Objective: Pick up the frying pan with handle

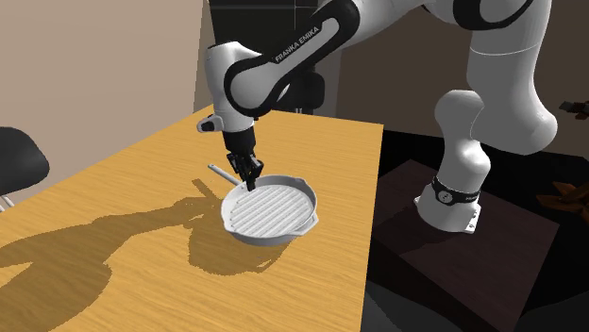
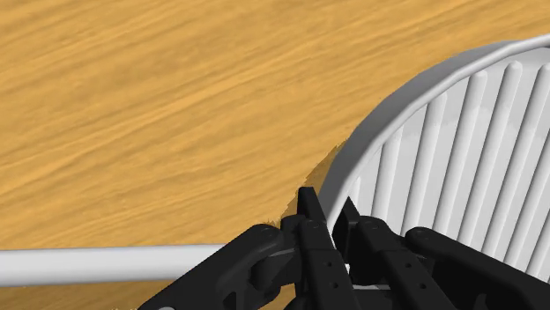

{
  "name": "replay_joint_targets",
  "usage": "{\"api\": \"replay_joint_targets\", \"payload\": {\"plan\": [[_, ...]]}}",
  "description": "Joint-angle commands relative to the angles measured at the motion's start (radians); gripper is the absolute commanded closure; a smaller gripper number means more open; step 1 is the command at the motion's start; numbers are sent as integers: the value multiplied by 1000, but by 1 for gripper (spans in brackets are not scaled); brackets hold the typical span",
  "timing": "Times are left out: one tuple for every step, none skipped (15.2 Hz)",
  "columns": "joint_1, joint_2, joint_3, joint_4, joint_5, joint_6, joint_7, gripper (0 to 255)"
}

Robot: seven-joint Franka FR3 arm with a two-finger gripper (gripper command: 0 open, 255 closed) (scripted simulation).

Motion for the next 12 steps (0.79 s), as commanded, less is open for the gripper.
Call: {"api": "replay_joint_targets", "payload": {"plan": [[2, -12, -4, 13, -9, -23, 8, 255], [3, -19, -6, 18, -13, -33, 11, 255], [4, -26, -8, 23, -18, -44, 15, 255], [5, -32, -10, 28, -23, -55, 19, 255], [6, -39, -12, 33, -27, -65, 22, 255], [7, -45, -14, 39, -31, -76, 26, 255], [8, -51, -15, 44, -35, -87, 29, 255], [9, -57, -17, 50, -39, -98, 33, 255], [10, -63, -18, 56, -43, -109, 36, 255], [11, -68, -20, 63, -47, -120, 39, 255], [11, -69, -20, 64, -48, -121, 40, 255], [11, -69, -20, 64, -48, -121, 40, 255]]}}
